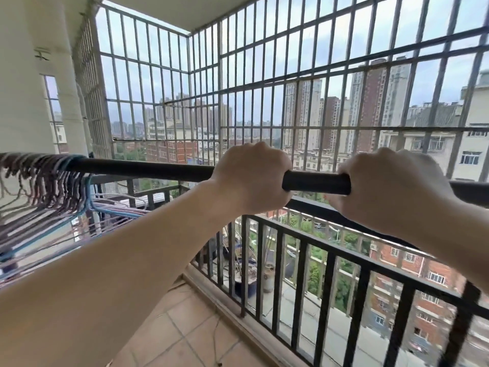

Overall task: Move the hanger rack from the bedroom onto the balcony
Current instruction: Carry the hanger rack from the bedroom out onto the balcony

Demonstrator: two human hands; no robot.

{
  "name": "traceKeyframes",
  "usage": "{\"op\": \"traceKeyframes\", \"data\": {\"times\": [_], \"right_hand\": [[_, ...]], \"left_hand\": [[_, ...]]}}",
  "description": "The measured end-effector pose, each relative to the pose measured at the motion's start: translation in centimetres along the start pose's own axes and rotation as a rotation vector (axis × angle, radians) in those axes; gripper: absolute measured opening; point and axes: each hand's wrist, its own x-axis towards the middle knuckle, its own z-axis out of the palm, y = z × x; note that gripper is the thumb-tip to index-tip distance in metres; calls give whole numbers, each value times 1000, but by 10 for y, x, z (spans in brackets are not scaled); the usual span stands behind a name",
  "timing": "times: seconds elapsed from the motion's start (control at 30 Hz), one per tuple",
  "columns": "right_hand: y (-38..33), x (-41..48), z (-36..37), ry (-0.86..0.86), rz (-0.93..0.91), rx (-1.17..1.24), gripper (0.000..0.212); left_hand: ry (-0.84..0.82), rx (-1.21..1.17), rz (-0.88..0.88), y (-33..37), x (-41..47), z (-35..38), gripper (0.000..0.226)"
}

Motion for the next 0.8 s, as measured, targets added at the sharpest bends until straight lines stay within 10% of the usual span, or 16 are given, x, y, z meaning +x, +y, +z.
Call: {"op": "traceKeyframes", "data": {"times": [0.8], "right_hand": [[-125,34,3,205,-494,259,16]], "left_hand": [[65,180,-495,-87,-105,-34,47]]}}
